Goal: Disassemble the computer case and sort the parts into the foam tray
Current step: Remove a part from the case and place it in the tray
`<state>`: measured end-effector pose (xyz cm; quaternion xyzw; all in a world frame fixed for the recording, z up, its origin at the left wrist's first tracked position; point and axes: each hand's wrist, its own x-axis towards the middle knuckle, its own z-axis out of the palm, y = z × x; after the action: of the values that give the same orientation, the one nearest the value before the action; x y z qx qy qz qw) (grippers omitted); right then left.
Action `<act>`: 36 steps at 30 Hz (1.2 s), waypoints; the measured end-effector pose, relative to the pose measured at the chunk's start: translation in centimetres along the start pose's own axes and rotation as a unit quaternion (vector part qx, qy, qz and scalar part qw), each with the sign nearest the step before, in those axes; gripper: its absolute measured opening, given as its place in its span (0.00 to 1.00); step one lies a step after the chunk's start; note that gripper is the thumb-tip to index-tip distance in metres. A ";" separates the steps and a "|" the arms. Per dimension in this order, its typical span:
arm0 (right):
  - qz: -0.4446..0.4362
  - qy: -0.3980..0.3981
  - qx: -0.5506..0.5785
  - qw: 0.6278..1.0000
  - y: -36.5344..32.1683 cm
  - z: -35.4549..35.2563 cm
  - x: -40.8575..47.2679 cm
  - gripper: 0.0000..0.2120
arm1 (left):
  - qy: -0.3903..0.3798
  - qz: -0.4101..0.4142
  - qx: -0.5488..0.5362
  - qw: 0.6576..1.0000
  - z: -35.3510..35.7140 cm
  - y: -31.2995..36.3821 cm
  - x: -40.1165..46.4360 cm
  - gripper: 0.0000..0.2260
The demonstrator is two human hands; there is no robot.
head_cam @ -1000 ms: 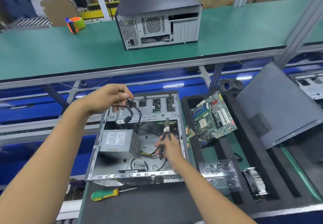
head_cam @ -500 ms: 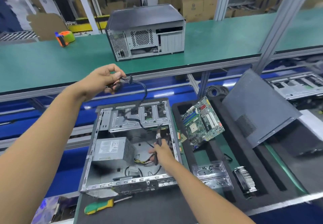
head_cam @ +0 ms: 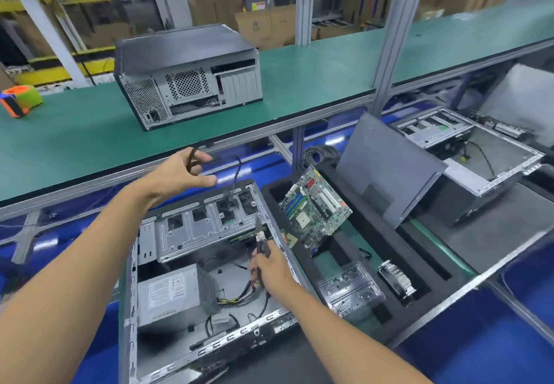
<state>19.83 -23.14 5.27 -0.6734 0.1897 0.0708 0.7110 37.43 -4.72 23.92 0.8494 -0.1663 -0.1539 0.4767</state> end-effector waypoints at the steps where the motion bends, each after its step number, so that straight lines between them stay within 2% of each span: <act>1: -0.002 0.014 0.000 1.000 0.0 0.0 0.0 0.07 | 0.032 -0.008 0.058 0.998 0.4 -0.4 0.6 0.18; 3: -0.003 0.024 0.000 1.000 0.0 0.0 0.0 0.08 | 0.086 -0.005 0.102 0.991 1.3 -1.4 1.5 0.08; 5: -0.005 0.018 0.001 1.000 0.0 0.0 -0.1 0.08 | 0.073 -0.012 0.077 0.994 2.7 -2.4 1.8 0.03; 7: -0.003 0.009 0.017 1.000 0.0 0.0 -0.1 0.08 | 0.020 -0.043 0.026 0.999 3.9 -3.3 1.9 0.09; 9: 0.002 0.009 0.039 0.999 -0.3 0.0 -0.1 0.09 | -0.048 -0.072 -0.071 0.994 5.0 -4.2 2.1 0.13; 12: 0.000 0.018 0.095 0.995 -0.8 0.0 -0.4 0.10 | -0.116 -0.106 -0.239 0.958 6.4 -4.5 2.8 0.14; 16: -0.026 0.046 0.204 0.978 -2.6 -0.9 -0.3 0.07 | -0.156 -0.102 -0.250 0.950 7.9 -2.9 3.6 0.16; 21: -0.053 0.119 0.306 0.943 -7.5 -4.1 2.6 0.07 | -0.136 -0.080 -0.257 0.954 9.7 -0.3 3.6 0.16; 23: -0.043 0.096 0.323 0.941 -9.2 -5.5 3.3 0.13 | -0.123 -0.082 -0.265 0.953 10.9 0.8 3.4 0.16; 26: -0.016 0.015 0.336 0.941 -10.5 -6.8 3.9 0.19 | -0.091 -0.094 -0.348 0.928 12.7 2.4 3.7 0.15; 28: -0.022 -0.008 0.338 0.941 -10.7 -7.4 4.4 0.15 | -0.066 -0.095 -0.327 0.938 14.1 3.5 4.3 0.14; 30: -0.007 0.006 0.350 0.937 -11.1 -8.1 5.0 0.14 | -0.059 -0.098 -0.270 0.956 15.1 3.9 4.7 0.12; 33: 0.046 0.034 0.339 0.939 -11.3 -9.1 6.0 0.15 | -0.073 -0.112 -0.067 0.989 15.9 2.9 4.8 0.09; 36: 0.097 -0.011 0.327 0.940 -11.3 -9.5 6.5 0.09 | -0.108 -0.124 0.016 0.986 16.9 0.9 3.7 0.16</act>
<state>28.16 -34.39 13.20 -0.3817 0.2591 0.0809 0.8835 33.55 -19.59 15.88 0.8496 -0.1126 -0.2994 0.4193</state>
